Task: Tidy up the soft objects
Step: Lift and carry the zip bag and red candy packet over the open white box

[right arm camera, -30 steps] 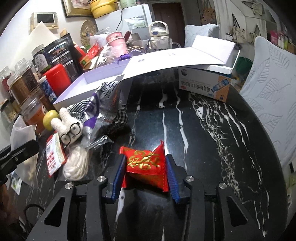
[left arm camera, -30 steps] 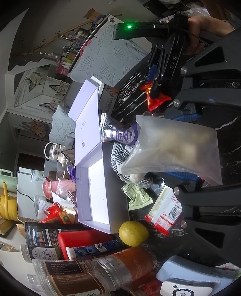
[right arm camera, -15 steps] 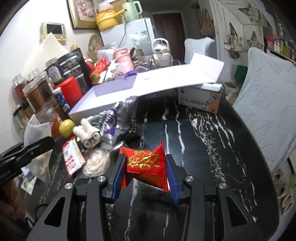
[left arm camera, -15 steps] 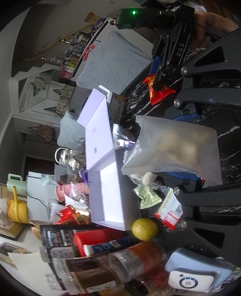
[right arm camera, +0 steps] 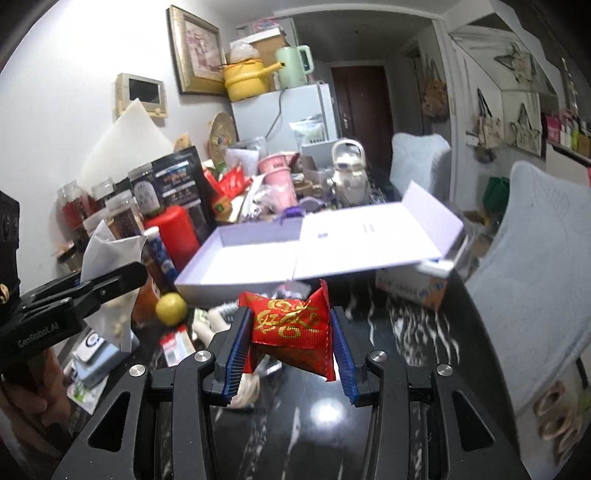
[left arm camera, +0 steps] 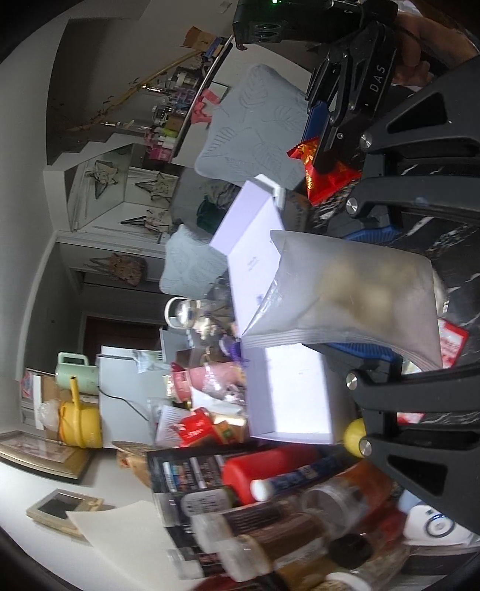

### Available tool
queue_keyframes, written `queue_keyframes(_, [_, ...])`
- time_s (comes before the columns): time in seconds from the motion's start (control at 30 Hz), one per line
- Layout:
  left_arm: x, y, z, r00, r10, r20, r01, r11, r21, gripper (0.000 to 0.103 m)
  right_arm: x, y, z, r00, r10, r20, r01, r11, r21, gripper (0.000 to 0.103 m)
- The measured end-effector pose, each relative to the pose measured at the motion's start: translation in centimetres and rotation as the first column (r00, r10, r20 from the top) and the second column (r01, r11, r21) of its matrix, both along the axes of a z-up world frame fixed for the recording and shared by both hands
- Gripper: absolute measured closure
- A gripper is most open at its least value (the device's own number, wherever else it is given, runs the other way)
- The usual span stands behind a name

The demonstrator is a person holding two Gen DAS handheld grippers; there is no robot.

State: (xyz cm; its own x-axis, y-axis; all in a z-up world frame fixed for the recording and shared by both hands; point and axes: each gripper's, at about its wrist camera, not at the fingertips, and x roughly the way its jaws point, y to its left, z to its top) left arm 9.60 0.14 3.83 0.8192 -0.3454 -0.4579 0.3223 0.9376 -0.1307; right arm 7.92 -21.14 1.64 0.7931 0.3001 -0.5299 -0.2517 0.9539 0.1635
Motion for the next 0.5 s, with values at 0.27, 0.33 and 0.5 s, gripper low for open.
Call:
queue_keyframes(0.27, [3.8,0.3,2.6,0.998,0.018,0.058,-0.018,1.0,-0.001,0.061,3.7,0.9,2.6,0.998,0.04,0.039,-0.04,0.999,-0.013,0.061])
queue_keyframes(0.33, [4.5,0.5,3.0,0.997,0.025,0.071,-0.025,1.0,-0.002,0.061,4.8,1.2,3.3,0.998,0.049,0.051,-0.048,0.999,-0.018,0.061])
queue_keyframes(0.5, [7.8,1.3,4.2,0.994,0.057,0.096,-0.057,0.998,-0.001,0.061,7.5,1.8,4.9,0.994,0.069,0.082,-0.067,0.997,-0.023,0.061])
